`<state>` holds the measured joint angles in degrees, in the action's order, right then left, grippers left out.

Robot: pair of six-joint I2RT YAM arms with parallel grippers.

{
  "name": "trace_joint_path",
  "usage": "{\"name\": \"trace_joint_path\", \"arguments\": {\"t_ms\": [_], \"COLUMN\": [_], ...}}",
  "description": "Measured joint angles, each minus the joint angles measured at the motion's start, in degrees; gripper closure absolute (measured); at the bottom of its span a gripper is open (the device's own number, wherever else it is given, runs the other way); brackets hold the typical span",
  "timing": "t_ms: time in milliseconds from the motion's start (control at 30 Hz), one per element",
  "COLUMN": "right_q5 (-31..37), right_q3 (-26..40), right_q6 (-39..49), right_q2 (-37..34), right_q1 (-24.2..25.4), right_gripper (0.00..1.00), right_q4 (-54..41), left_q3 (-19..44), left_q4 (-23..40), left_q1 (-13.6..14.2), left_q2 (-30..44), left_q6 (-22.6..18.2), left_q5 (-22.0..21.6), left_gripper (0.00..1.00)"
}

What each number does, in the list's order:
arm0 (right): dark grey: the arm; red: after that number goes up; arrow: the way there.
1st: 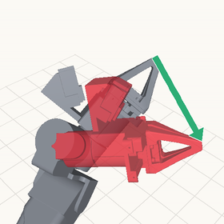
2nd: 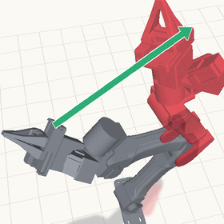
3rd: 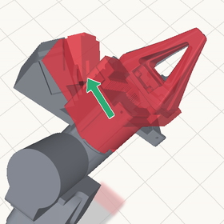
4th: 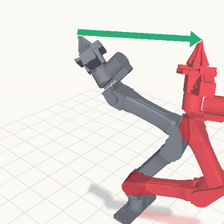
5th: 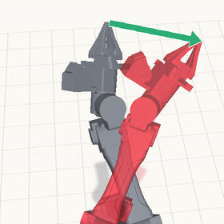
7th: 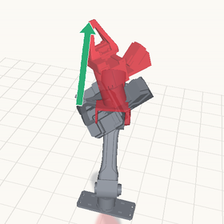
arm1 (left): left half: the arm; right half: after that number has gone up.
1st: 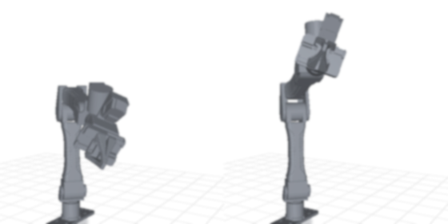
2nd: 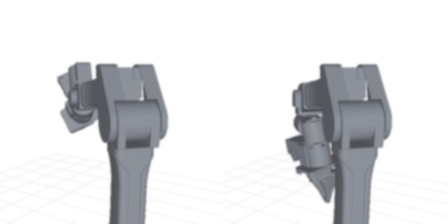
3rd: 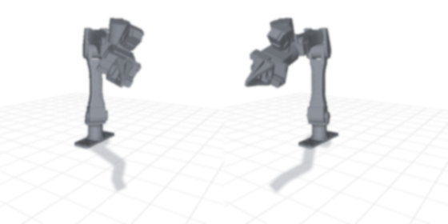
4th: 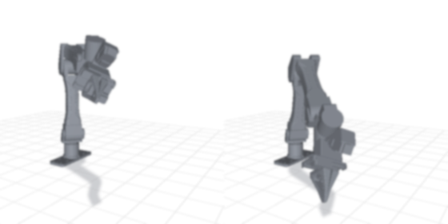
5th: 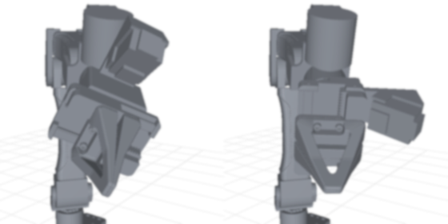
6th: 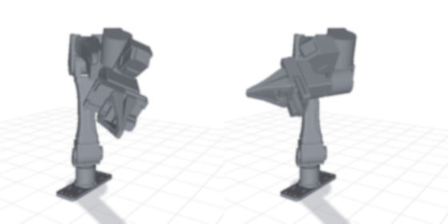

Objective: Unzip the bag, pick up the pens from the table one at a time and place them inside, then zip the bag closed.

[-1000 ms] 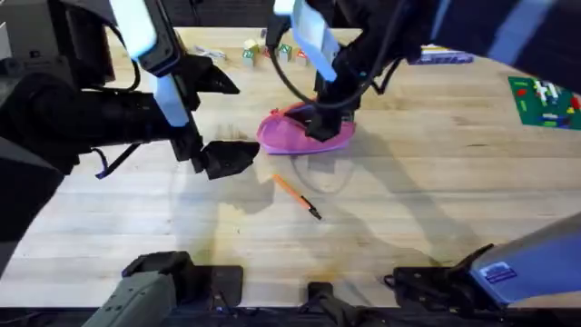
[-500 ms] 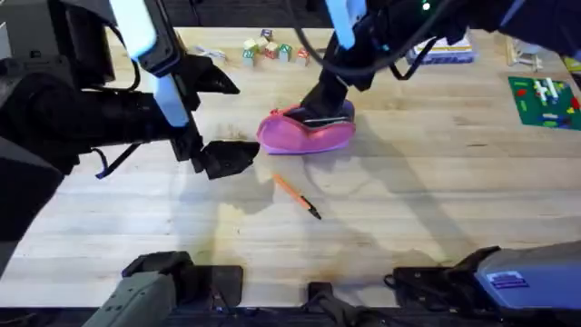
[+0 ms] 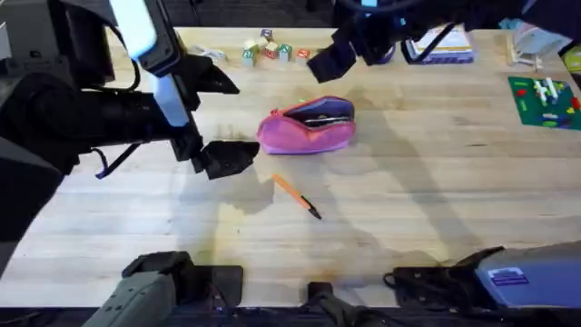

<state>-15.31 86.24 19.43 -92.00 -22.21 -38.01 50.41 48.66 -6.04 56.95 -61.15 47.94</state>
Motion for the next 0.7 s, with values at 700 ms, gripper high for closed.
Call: {"name": "trace_joint_path", "arguments": {"t_ms": [700], "right_q5": [0.02], "right_q3": [0.02], "right_q6": [-1.02], "right_q2": [-2.52], "right_q1": [2.2], "right_gripper": [0.004], "right_q4": [4.98], "left_q3": [0.0], "left_q4": [0.02], "left_q1": [-0.01], "left_q2": [-0.01], "left_q6": [-0.02], "left_q5": [0.0], "left_gripper": [0.008]}}
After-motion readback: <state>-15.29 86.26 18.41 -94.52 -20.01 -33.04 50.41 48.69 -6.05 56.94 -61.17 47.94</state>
